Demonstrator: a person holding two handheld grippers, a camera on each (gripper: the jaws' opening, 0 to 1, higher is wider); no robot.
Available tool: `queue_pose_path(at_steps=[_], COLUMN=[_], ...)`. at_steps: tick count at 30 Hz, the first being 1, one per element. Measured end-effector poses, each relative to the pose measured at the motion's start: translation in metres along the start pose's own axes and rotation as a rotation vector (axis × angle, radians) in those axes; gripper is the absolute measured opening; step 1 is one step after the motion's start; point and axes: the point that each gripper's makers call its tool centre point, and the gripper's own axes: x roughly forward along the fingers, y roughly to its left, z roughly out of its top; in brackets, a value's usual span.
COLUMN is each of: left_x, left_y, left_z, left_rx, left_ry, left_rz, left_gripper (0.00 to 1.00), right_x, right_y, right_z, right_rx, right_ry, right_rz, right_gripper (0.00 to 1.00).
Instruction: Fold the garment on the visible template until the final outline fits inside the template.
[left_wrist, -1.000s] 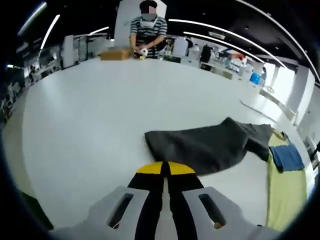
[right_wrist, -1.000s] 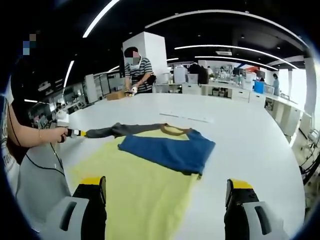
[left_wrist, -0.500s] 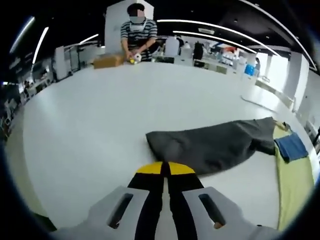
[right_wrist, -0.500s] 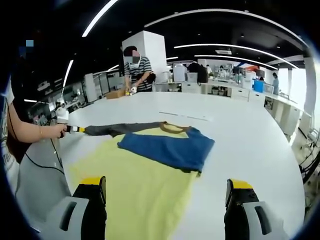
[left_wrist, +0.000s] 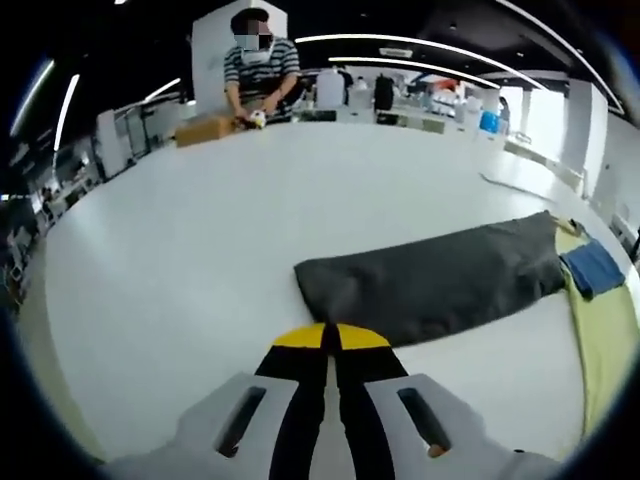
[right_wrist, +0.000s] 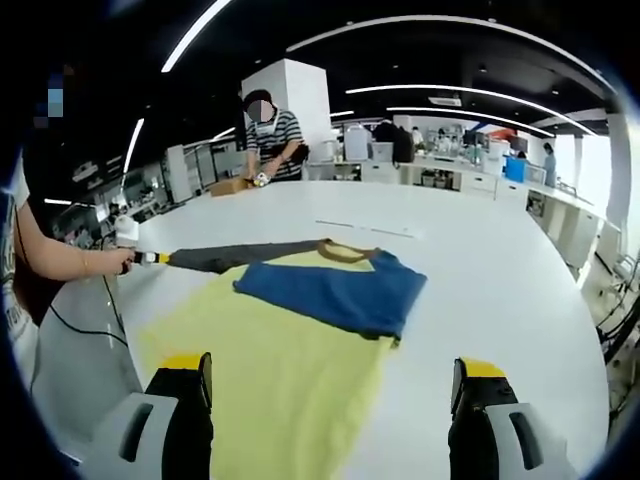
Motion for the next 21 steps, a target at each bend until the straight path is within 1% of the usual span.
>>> queue_pose_path(at_steps=[3, 5, 10, 16, 21], left_x=[0.002, 0.003, 0.004, 0.001, -0.002], left_y=[0.001, 0.002, 0.007, 0.004, 0.002], left_z=[-0.003, -0.004, -0.003, 0.003, 0.006], left_rx=[0.014, 0.010, -0.066, -0.072, -0.098], left_ry=[0.013, 0.016, 0.017, 0.015, 0.006], left_rz=[0.003, 0.003, 0.003, -0.001, -0.006], left_gripper=[0.00, 0.00, 0.00, 0.00, 0.00], right_x=[0.000, -0.001, -0.001, -0.001, -0.001], right_y=[0.000, 0.000, 0.001, 0.003, 0.003], right_z=[-0.001, -0.001, -0.002, -0.001, -0.001], right_rx=[0.002, 0.004, 0.007, 0.007, 0.008], right_ry=[0.003, 0.002, 0.000, -0.007, -0.008], right_rz=[-0.001, 0.001, 0.007, 0.012, 0.021], right_gripper=[0.99, 0.99, 0.99, 0.99, 0.99])
